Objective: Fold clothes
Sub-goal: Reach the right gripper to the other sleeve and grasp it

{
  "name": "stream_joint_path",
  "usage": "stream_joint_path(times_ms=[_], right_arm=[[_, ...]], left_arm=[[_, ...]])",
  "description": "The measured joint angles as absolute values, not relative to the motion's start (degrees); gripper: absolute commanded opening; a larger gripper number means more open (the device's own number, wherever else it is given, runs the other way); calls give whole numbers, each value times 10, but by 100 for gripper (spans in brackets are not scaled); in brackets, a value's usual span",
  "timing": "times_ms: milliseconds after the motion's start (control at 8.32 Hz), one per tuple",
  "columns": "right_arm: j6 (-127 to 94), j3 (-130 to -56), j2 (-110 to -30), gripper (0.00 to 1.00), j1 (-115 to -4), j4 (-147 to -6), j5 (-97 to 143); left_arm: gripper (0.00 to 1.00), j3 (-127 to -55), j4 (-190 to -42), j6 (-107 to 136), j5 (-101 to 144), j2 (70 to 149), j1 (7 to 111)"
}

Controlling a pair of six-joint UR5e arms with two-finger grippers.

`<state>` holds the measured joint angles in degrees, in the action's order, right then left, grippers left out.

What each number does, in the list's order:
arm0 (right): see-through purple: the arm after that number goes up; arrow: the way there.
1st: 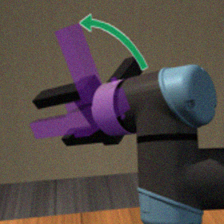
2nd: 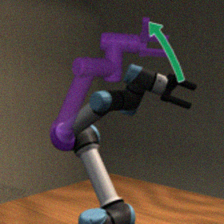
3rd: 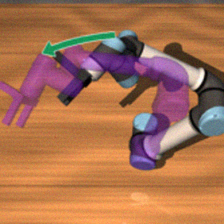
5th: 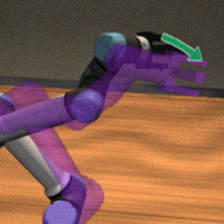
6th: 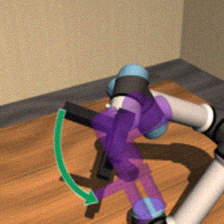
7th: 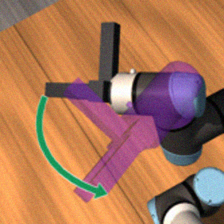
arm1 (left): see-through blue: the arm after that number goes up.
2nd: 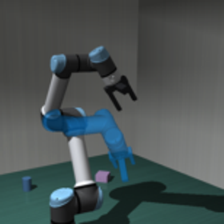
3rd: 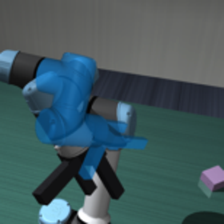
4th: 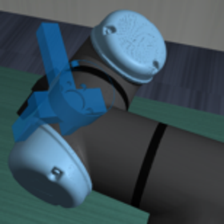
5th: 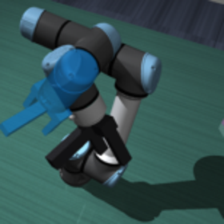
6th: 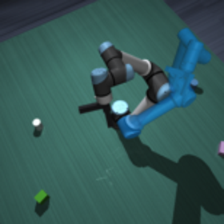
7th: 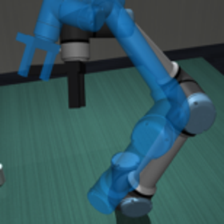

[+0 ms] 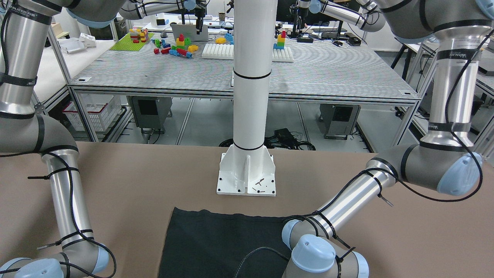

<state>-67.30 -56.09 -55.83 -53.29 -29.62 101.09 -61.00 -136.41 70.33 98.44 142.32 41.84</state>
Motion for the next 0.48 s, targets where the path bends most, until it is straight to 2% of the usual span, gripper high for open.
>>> stream_joint_path(times_ms=[481], right_arm=[[-727,-627,-557,0,-533,-327,1010]], left_arm=[[94,-611,-1363,695,989,1424,426]])
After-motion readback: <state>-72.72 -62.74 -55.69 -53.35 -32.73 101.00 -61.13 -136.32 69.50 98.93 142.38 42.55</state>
